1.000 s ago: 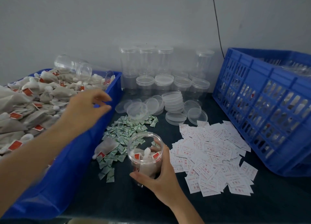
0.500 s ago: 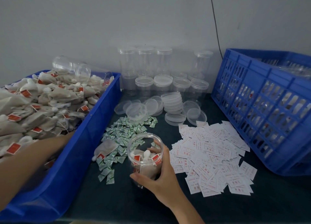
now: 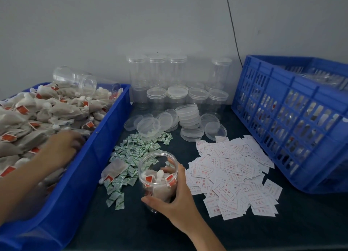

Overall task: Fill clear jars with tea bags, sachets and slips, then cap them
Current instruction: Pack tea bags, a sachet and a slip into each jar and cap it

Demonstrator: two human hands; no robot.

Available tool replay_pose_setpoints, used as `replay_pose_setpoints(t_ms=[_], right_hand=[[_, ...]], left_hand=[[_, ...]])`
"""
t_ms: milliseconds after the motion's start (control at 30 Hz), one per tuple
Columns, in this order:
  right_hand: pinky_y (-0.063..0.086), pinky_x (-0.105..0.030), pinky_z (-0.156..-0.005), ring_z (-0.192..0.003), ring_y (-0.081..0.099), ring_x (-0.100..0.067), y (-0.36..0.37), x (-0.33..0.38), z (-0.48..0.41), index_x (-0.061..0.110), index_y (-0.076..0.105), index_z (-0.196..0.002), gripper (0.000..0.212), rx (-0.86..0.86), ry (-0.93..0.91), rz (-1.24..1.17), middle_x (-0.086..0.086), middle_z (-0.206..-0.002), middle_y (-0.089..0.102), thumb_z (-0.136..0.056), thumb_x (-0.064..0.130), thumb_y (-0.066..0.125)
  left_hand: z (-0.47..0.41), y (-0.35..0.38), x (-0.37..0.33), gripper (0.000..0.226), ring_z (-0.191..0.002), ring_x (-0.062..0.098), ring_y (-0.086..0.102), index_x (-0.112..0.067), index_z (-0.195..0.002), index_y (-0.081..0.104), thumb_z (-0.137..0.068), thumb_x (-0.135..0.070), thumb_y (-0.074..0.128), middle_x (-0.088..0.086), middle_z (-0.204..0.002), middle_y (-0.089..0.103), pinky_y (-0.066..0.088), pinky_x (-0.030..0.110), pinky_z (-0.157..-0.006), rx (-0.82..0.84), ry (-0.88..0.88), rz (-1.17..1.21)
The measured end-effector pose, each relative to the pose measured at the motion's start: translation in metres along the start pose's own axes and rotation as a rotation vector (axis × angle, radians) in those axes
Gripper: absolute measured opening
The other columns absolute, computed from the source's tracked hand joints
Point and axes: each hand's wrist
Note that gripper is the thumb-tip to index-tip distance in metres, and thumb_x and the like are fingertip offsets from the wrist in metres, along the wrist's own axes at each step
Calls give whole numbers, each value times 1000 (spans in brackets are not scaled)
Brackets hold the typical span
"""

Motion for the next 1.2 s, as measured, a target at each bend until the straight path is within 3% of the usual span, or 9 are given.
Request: replay_pose_setpoints(t_ms=[133, 200, 367, 467, 567, 800, 933, 1067, 1200], right_hand=[[52, -32, -102, -124, 56, -6, 0, 0, -1, 62, 28, -138, 101, 9, 6, -6, 33, -124, 52, -60, 55, 91], [52, -32, -102, -124, 56, -6, 0, 0, -1, 62, 29, -138, 100, 9, 1, -4, 32, -124, 52, -61, 53, 91], [52, -34, -101, -123, 58, -10, 0, 0, 1, 57, 31, -139, 98, 1, -10, -7, 28, -125, 53, -62, 50, 92], [54, -31, -98, -122, 60, -11, -1, 2, 0, 54, 33, -139, 96, 3, -12, -21, 23, -128, 55, -64, 43, 93], [55, -31, -97, -123, 59, -14, 0, 3, -1, 45, 35, -142, 94, 8, -28, -43, 15, -132, 58, -69, 33, 93], [52, -24, -97, -125, 58, -11, 0, 6, -3, 44, 34, -143, 90, 15, -61, -62, 17, -135, 56, -74, 28, 90], [51, -20, -95, -124, 58, -6, 0, 10, -1, 41, 36, -140, 86, 15, -99, -55, 22, -132, 56, -76, 16, 88], [49, -14, -94, -122, 58, -1, 1, 13, 0, 64, 36, -130, 92, 23, -138, -44, 28, -128, 56, -76, 10, 86], [49, -15, -95, -123, 59, -5, 1, 12, 1, 65, 37, -131, 92, 27, -162, -43, 24, -130, 57, -77, 8, 86]], left_hand=[[9, -21, -32, 31, -89, 30, 59, -37, -76, 57, -88, -9, 64, 7, -101, 62, 52, 57, -81, -218, 66, 291], [24, -33, -59, 28, -88, 24, 59, -41, -79, 59, -87, -15, 64, -11, -94, 58, 52, 52, -81, -274, 186, 358], [69, -38, -130, 27, -83, 21, 66, -31, -85, 64, -85, -3, 64, -5, -94, 61, 56, 42, -78, -138, 466, 491], [87, -22, -151, 20, -79, 9, 63, -20, -96, 67, -85, -3, 65, -11, -93, 59, 54, 22, -76, -25, 553, 397], [92, -6, -153, 33, -93, 1, 59, -22, -119, 63, -86, -17, 66, -19, -101, 54, 46, 8, -83, 69, 533, 326], [104, 21, -141, 87, -112, -7, 44, -37, -136, 42, -59, -75, 52, -28, -125, 42, 38, 17, -94, 206, 335, 429], [113, 51, -145, 85, -106, -2, 51, -35, -128, 44, -56, -72, 73, -25, -116, 47, 46, 20, -87, 238, 258, 569], [117, 61, -145, 79, -101, -5, 52, -34, -123, 49, -54, -70, 64, -25, -108, 49, 47, 18, -82, 138, 262, 608], [121, 66, -144, 73, -108, -8, 47, -29, -132, 51, -68, -58, 70, -28, -119, 46, 38, 10, -87, 57, 290, 538]])
Point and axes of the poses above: each hand's wrist, its own z-axis away from the middle knuckle, its own y-axis out of the palm, x = y × z
